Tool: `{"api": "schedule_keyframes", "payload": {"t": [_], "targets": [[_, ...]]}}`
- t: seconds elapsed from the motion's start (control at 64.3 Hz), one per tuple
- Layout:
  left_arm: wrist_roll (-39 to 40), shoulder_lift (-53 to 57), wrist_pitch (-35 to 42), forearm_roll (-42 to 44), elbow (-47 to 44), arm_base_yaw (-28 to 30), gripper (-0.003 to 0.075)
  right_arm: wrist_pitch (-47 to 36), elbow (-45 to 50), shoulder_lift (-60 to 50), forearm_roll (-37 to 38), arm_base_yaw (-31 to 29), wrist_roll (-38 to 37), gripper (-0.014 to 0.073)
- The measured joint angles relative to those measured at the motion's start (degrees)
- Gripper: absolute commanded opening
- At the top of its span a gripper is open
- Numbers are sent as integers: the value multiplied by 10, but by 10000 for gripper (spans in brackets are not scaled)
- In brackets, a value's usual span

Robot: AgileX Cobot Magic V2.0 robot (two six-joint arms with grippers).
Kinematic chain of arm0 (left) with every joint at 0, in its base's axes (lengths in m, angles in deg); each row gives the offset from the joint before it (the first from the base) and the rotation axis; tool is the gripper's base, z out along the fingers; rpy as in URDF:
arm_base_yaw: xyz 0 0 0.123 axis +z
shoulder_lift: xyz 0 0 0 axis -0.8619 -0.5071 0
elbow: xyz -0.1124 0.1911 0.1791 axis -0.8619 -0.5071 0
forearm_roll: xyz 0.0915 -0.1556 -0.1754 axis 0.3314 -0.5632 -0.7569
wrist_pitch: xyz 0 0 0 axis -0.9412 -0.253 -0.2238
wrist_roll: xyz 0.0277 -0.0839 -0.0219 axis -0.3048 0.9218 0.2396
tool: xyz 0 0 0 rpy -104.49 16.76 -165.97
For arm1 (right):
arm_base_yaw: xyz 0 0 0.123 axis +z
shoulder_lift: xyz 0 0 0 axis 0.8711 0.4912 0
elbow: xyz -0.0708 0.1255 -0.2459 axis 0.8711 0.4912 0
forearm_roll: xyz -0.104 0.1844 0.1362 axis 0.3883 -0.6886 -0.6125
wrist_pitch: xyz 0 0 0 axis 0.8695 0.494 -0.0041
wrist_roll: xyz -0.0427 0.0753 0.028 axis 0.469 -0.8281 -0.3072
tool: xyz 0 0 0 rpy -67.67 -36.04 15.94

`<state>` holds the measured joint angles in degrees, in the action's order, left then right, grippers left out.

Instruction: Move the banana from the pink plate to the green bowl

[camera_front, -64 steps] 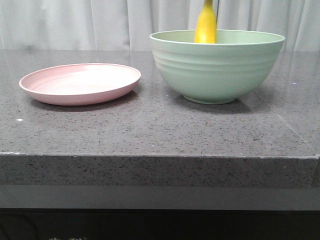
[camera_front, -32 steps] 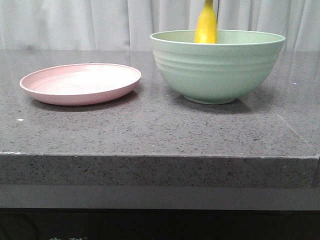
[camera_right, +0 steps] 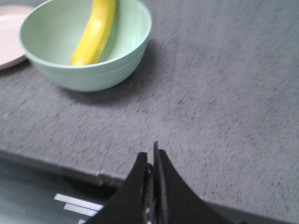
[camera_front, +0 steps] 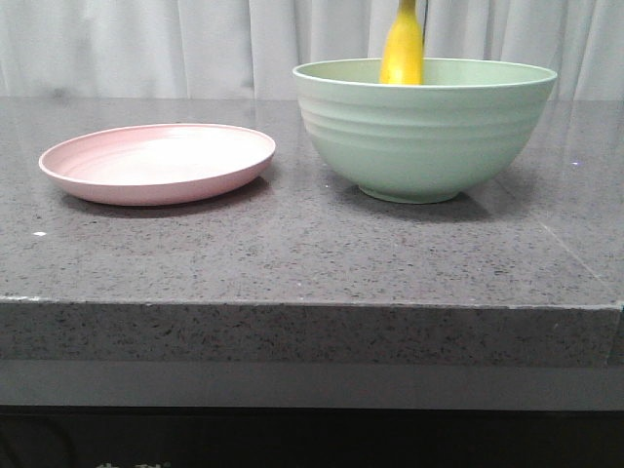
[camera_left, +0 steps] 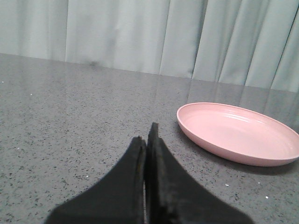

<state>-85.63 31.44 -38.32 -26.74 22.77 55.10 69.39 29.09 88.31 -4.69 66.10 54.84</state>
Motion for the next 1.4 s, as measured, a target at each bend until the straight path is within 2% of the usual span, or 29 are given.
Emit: {"api": "schedule_keyframes", "payload": {"t": [0.249,0.451,0.668,1.399], "targets": [[0,0,0,0,0,0,-18,-271,254,-150,3,-9,0,-68],[0,0,0,0,0,0,-18,-414,408,-213,-20,-16,0,-68],[0,0,0,0,0,0,-18,-443,424,-214,-24,-20,0,-68],[1,0,0,0,0,0,-18,-442,424,-214,-25,-30,0,-68]]}}
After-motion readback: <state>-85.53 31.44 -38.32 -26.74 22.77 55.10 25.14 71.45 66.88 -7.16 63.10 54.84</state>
